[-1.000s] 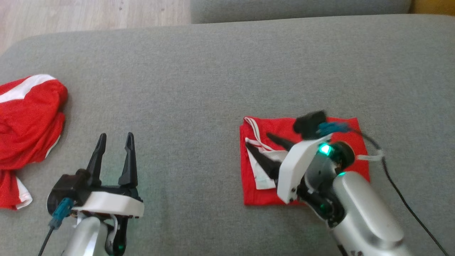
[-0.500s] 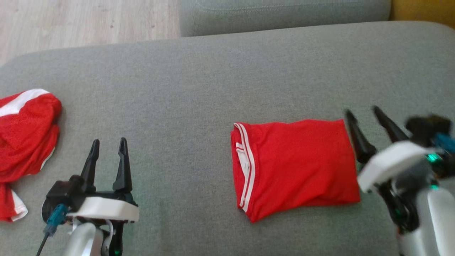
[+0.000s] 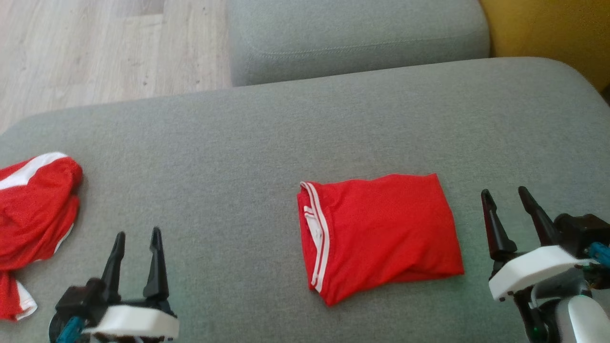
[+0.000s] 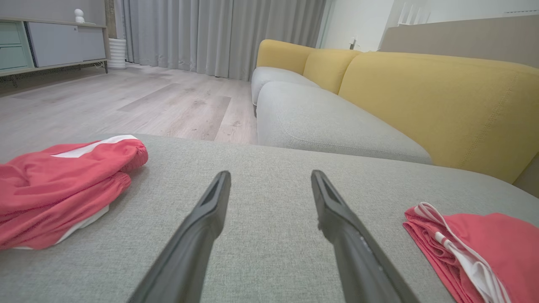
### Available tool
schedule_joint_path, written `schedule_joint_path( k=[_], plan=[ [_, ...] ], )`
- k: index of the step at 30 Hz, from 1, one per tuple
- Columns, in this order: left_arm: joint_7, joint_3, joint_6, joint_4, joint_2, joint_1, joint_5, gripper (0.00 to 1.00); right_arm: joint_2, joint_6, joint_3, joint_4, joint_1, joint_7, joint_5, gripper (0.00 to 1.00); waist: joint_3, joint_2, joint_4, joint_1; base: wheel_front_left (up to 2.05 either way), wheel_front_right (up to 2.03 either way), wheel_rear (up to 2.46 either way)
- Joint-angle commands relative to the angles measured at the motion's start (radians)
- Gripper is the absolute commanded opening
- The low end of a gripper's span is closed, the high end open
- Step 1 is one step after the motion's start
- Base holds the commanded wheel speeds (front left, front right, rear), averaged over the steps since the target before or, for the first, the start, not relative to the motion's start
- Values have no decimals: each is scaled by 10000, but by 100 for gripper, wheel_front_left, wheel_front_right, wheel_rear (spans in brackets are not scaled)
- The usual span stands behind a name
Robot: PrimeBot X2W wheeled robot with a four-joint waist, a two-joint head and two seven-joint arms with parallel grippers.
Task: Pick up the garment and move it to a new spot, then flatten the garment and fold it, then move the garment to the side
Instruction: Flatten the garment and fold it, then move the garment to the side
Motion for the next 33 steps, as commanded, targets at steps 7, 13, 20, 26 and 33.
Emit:
schedule_joint_path(
  k=[7, 13, 20, 26, 33],
  plan=[
    [-95, 638, 126, -580, 15, 175, 128, 100, -265, 67, 302, -177, -432, -175, 107, 100, -177, 0, -55, 2, 0, 0, 0],
    [-95, 628, 141, -541, 21, 127, 160, 100, -170, 67, 298, -133, -441, -168, 199, 100, -158, 0, 2, 2, 0, 0, 0],
    [-95, 566, 182, -558, 53, 27, 187, 100, -69, 67, 332, -5, -499, -22, 264, 100, -91, 0, -11, 2, 0, 0, 0],
    [-56, 416, 191, -775, 36, -312, 208, 100, 31, 67, 266, 258, -922, 1268, 564, 100, 466, 0, 181, 2, 0, 0, 0],
    [-58, 185, 156, -910, -65, -978, 285, 100, 82, 67, 97, 1451, -1850, 3828, 340, 100, 1185, 0, 566, 2, 0, 0, 0]
  ],
)
